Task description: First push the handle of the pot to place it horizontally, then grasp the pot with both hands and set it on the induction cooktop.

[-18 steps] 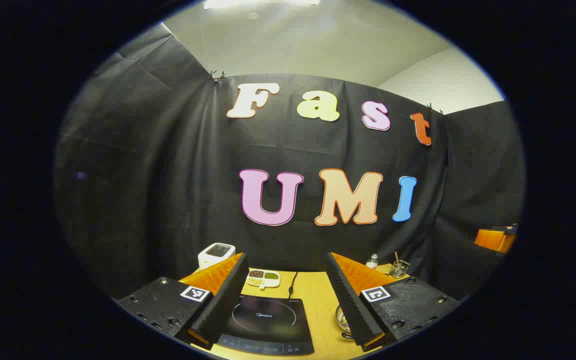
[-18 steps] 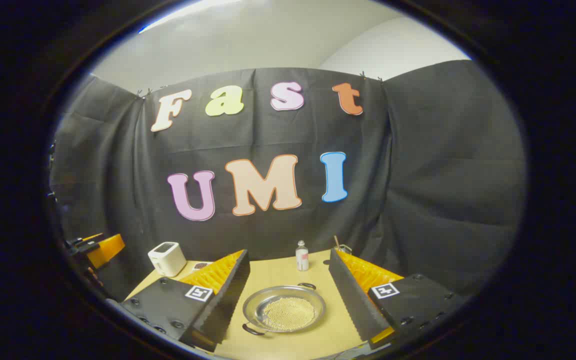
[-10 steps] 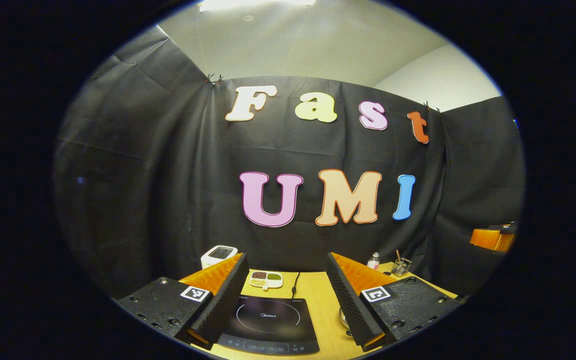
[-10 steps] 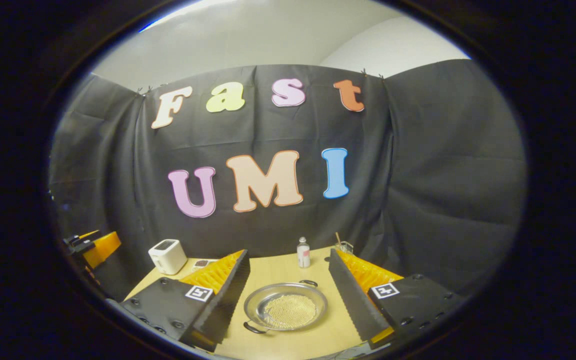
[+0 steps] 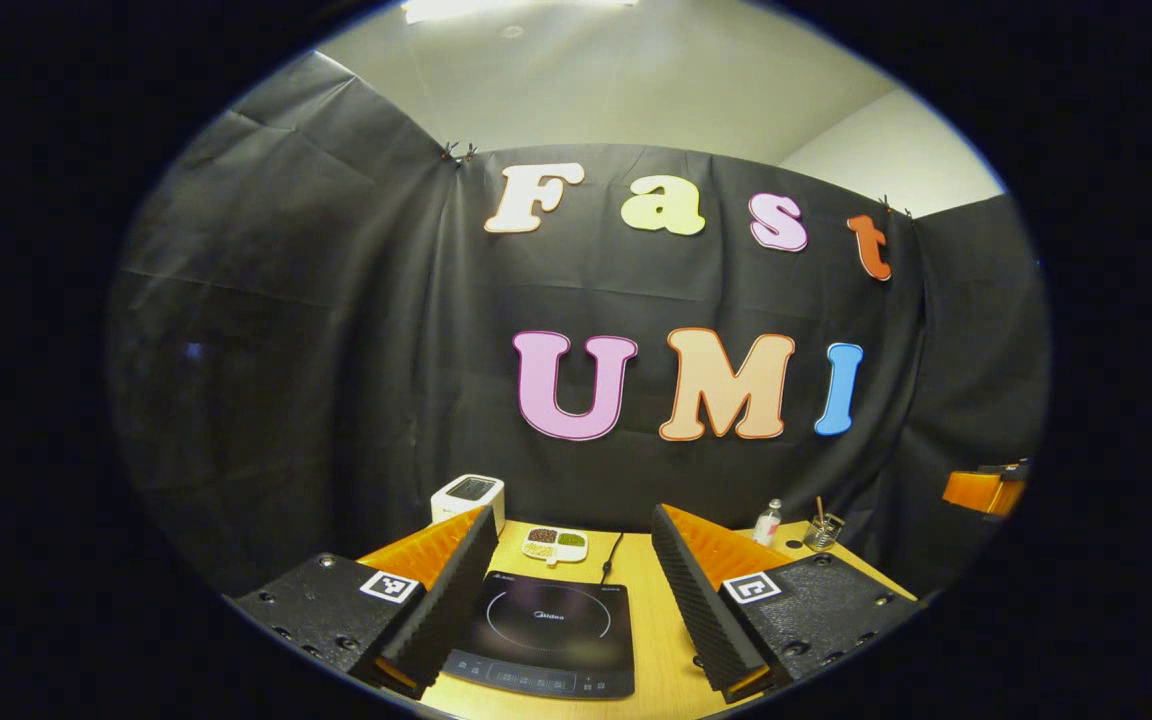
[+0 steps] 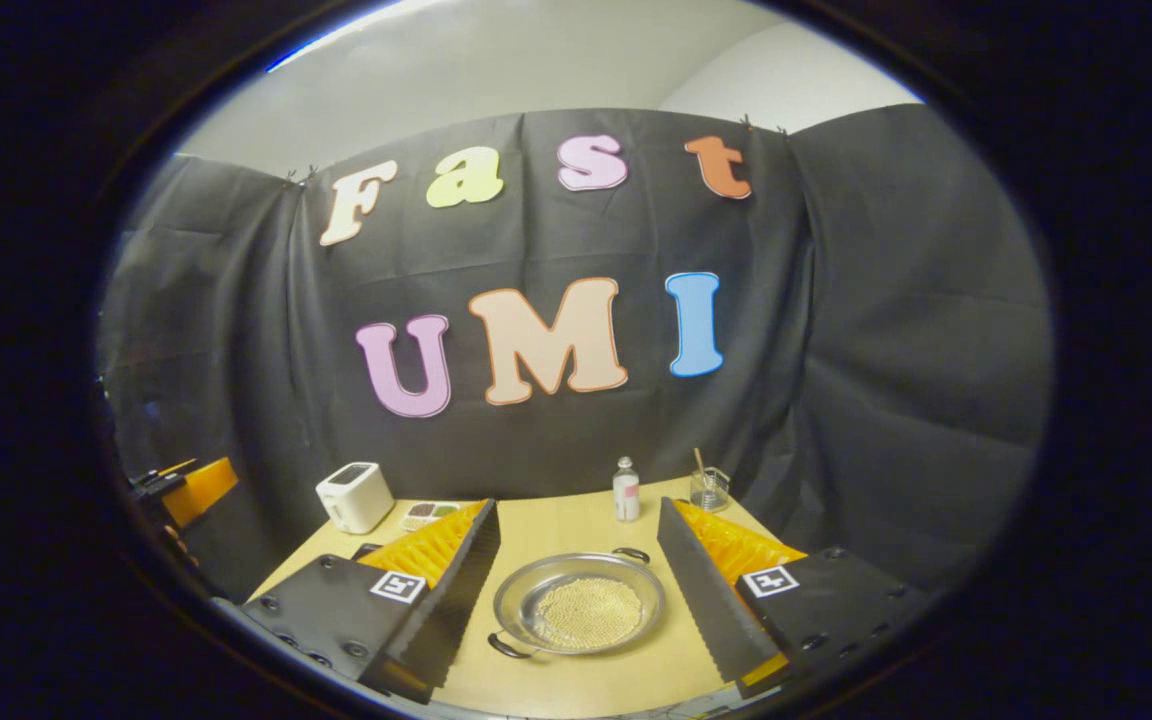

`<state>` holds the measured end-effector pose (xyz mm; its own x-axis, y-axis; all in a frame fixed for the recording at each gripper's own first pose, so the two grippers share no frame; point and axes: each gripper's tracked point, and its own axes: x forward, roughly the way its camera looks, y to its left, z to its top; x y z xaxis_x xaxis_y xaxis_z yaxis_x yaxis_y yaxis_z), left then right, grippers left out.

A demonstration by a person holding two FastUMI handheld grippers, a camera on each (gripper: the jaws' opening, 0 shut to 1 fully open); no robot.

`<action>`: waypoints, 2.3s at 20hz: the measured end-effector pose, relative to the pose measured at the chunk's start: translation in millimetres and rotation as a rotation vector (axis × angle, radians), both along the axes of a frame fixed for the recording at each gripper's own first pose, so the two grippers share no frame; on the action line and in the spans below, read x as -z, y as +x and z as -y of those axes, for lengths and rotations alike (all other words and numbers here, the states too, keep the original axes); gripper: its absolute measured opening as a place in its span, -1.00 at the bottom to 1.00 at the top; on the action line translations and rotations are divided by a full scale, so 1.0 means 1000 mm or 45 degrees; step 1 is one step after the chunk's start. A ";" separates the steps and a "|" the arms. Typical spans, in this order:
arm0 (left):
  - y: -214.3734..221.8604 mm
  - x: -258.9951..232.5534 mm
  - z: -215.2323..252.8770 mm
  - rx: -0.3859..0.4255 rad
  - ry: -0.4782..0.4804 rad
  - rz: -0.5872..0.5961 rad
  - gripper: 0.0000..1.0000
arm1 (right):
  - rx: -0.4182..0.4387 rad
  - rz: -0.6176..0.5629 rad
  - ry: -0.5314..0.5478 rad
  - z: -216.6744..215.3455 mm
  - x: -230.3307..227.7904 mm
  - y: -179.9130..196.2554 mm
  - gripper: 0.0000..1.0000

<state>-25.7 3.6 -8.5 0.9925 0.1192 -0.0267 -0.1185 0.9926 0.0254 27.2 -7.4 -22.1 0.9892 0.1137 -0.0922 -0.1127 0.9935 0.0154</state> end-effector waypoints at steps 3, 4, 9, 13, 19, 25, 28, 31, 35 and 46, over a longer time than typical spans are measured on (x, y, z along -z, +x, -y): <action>0.001 0.006 0.005 -0.031 0.014 -0.021 0.80 | -0.018 -0.012 0.012 0.007 0.000 0.008 1.00; 0.001 0.006 0.008 -0.035 0.003 -0.018 0.90 | -0.035 -0.014 0.016 0.007 0.000 0.011 0.92; 0.008 0.018 0.018 -0.042 -0.025 -0.049 0.82 | -0.021 -0.070 0.049 0.020 0.017 0.019 0.65; 0.008 0.026 0.016 -0.043 -0.018 -0.076 0.82 | -0.014 -0.070 0.056 0.027 0.018 0.020 0.49; 0.016 0.033 0.017 -0.042 -0.054 -0.084 0.82 | 0.000 -0.063 0.011 0.031 0.017 0.019 -0.43; 0.023 0.034 0.020 -0.030 -0.037 -0.080 0.90 | 0.033 -0.108 0.041 0.036 0.025 0.024 -0.84; 0.024 0.034 0.022 -0.024 -0.027 -0.083 0.90 | 0.060 -0.110 -0.018 0.044 0.029 0.020 -0.86; 0.024 0.036 0.021 -0.022 -0.029 -0.085 0.90 | 0.044 -0.162 -0.001 0.044 0.043 0.032 -1.00; 0.023 0.040 0.016 -0.039 -0.009 -0.091 0.90 | 0.029 -0.212 0.031 0.041 0.065 0.036 -0.96; 0.013 0.061 -0.014 -0.082 -0.001 -0.155 0.90 | -0.052 -0.692 0.244 0.001 0.189 0.026 -1.00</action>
